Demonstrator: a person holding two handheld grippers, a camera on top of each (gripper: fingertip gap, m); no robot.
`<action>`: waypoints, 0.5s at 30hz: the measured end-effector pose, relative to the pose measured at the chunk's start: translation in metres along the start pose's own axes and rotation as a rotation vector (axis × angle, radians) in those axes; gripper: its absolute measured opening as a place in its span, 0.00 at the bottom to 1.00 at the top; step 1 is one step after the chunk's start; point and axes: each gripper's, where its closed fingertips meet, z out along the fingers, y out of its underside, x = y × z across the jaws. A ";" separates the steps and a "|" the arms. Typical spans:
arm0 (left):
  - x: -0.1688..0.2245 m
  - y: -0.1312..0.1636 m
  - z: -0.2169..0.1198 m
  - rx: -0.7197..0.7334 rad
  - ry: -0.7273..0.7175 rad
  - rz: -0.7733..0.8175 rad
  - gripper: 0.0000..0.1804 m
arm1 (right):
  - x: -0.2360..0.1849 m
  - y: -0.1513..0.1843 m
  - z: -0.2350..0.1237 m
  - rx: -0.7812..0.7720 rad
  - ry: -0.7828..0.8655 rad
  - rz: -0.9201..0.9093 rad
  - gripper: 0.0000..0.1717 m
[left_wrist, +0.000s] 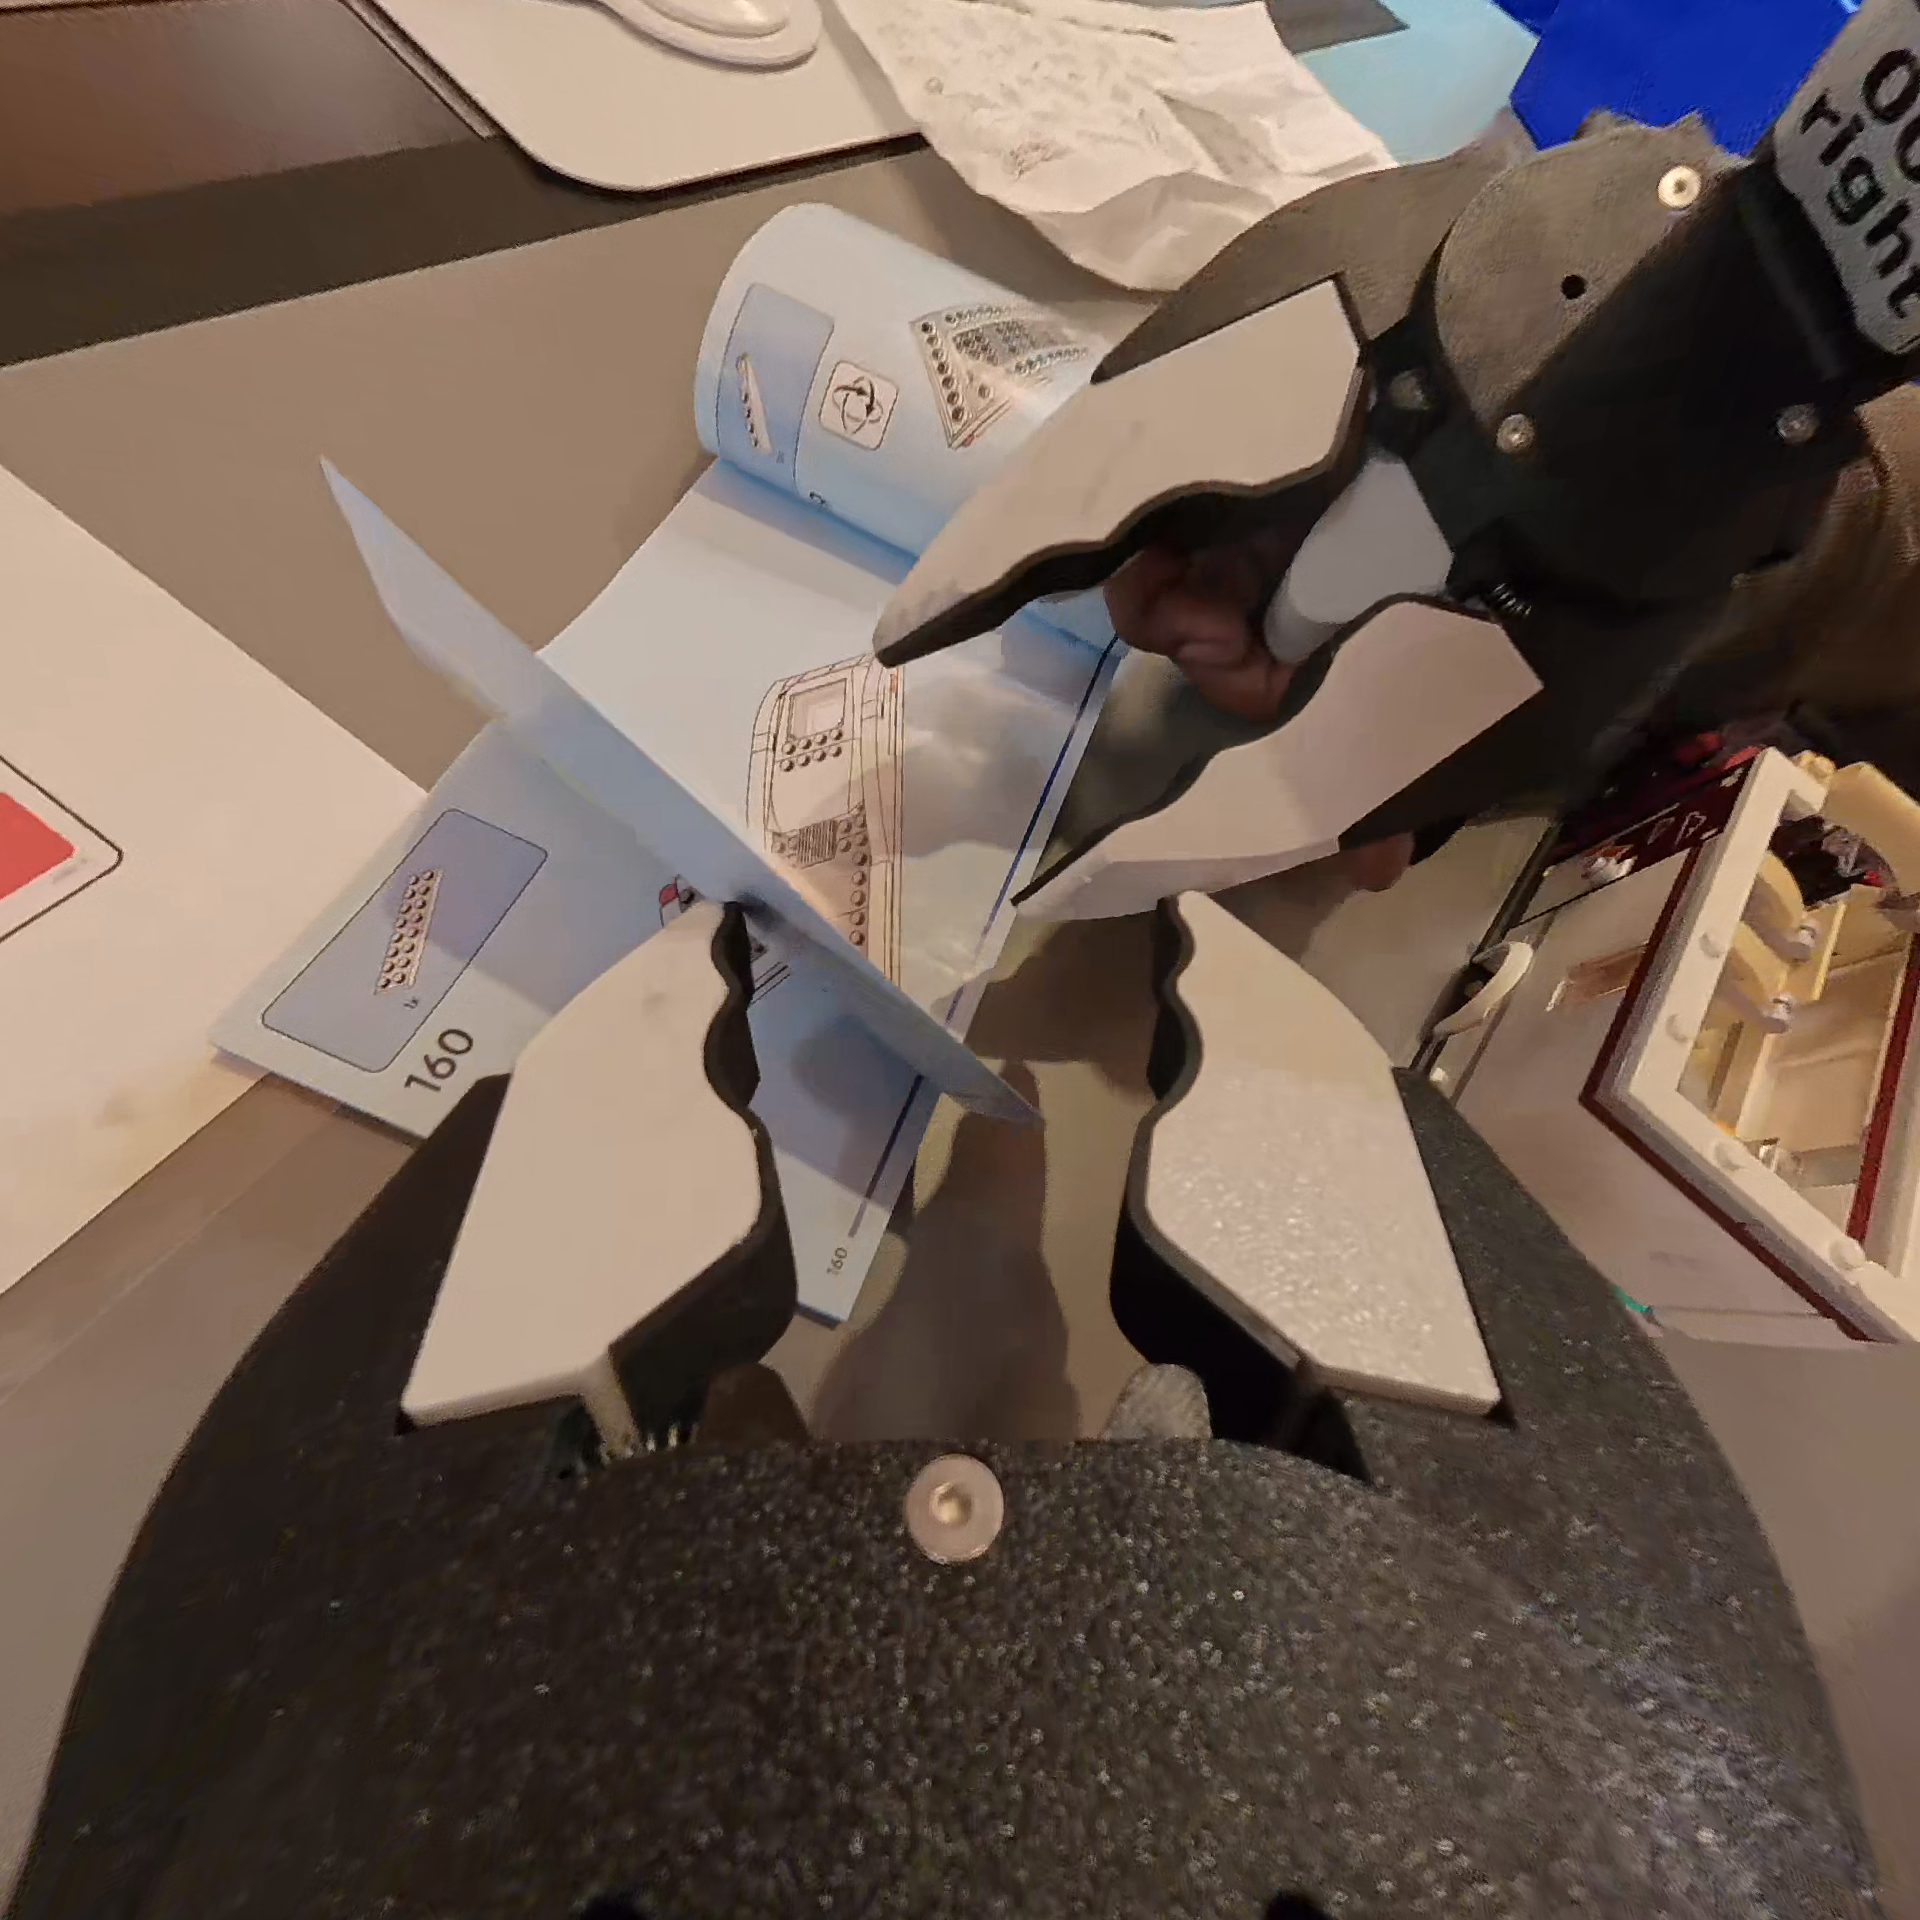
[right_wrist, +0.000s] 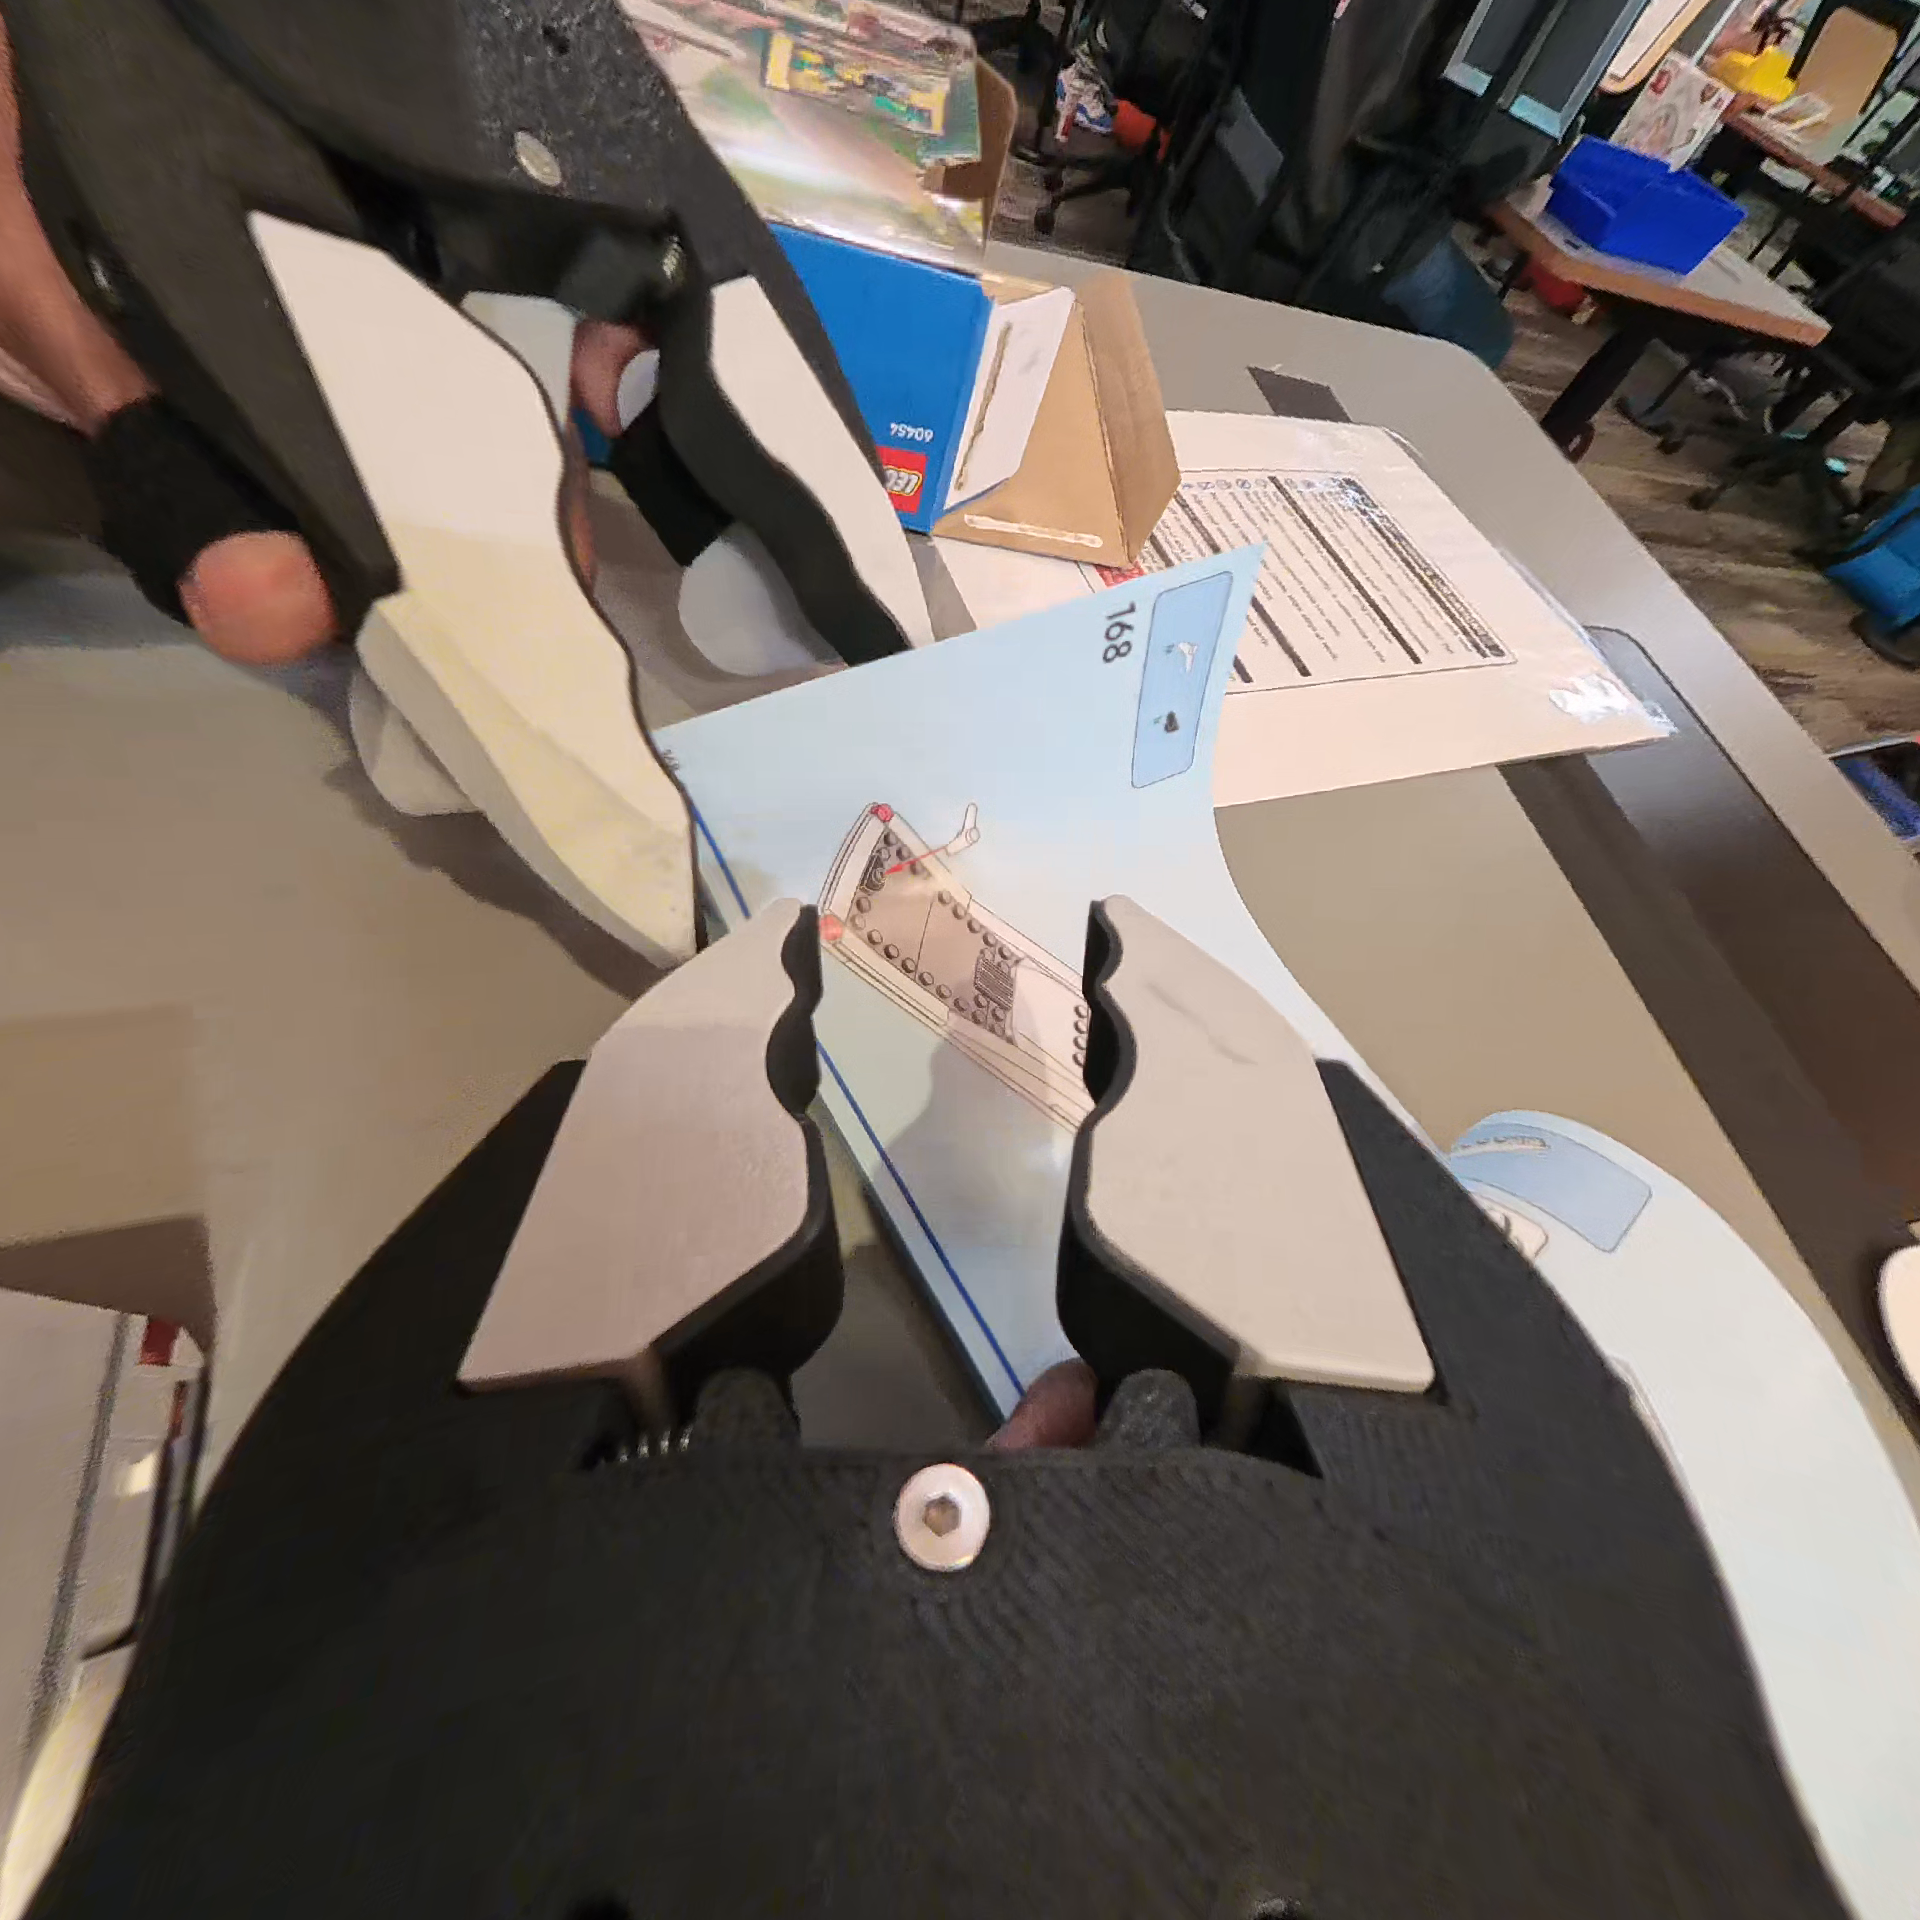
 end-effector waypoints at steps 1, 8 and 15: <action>0.001 -0.001 0.000 0.008 0.002 -0.001 0.41 | 0.001 0.000 -0.002 0.005 -0.004 0.018 0.28; 0.011 -0.006 0.007 0.033 0.026 0.035 0.42 | 0.021 0.021 -0.017 -0.111 0.086 0.019 0.20; 0.017 0.002 0.019 -0.016 -0.013 0.132 0.43 | 0.019 0.019 -0.023 -0.082 -0.013 0.234 0.18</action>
